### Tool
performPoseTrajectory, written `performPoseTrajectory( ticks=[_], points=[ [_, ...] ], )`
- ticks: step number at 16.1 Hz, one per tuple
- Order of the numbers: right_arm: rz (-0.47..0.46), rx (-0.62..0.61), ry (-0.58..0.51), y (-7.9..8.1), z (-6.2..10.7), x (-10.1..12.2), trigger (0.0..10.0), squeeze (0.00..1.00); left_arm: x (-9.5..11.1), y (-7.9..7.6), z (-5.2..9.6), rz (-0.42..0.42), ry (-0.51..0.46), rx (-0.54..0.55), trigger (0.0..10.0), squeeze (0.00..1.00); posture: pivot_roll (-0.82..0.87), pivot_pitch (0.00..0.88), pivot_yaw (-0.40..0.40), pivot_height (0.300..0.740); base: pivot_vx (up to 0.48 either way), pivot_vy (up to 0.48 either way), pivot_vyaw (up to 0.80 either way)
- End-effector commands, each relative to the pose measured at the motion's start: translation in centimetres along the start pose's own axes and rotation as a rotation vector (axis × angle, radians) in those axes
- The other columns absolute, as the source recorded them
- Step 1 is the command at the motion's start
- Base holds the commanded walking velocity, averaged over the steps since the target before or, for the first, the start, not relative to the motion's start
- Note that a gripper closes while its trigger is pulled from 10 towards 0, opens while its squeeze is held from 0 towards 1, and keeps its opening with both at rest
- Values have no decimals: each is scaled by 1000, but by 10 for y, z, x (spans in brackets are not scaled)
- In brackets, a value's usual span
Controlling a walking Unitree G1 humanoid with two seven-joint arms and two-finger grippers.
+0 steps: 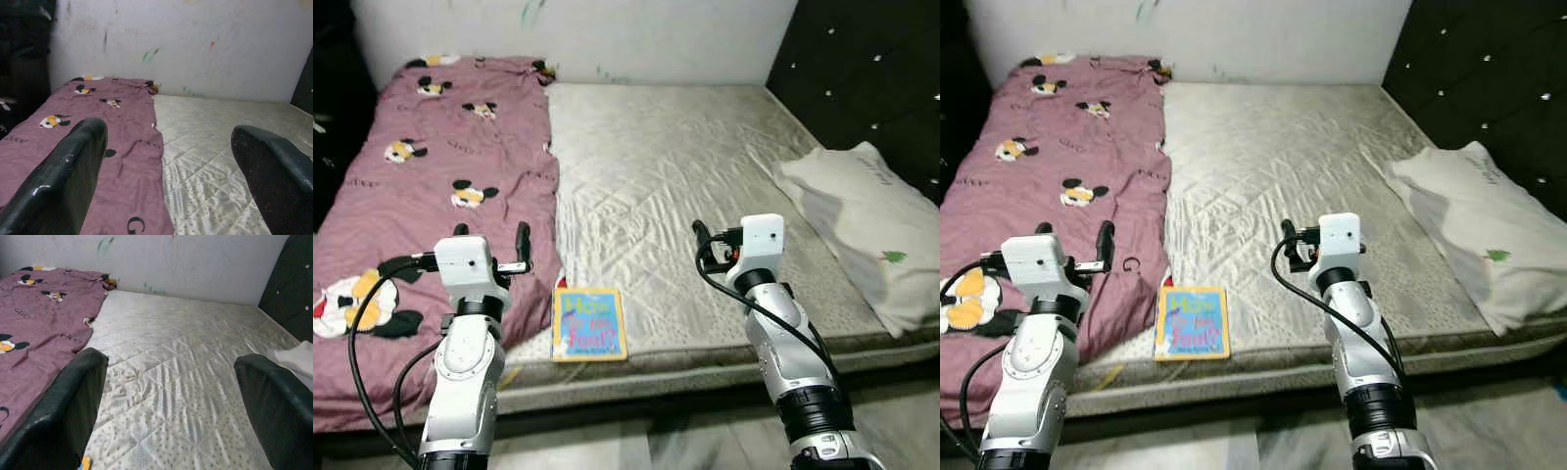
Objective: Clean up the room
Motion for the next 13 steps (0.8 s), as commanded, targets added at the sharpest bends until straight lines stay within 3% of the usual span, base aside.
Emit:
performPoseTrajectory(
  ticks=[1,11,13],
  points=[
    [13,-3,-5,-3,-1,2,10000,0,2,-5,0,4,-8,-20,10000,0,-14,0,-77,740,360,0,0],
    [18,-13,-18,-7,-2,1,10000,0,2,-5,-1,5,-7,-23,10000,0,-12,0,-71,740,346,0,0],
    [19,-10,-18,-7,-3,1,10000,0,2,-1,-1,5,-11,19,10000,0,-12,0,-73,740,0,0,0]
  ],
)
Point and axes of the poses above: a point about 5 cm out from each wrist's last joint towards the gripper, its own z axis pointing back from the gripper into the wrist, its own x axis along the axis of the wrist's last joint, y = z × x, the point moved 6 cm from there along -z, pointing out of the wrist towards the gripper, and after that the axes turned 10 degrees about z, right-handed, at the moved point
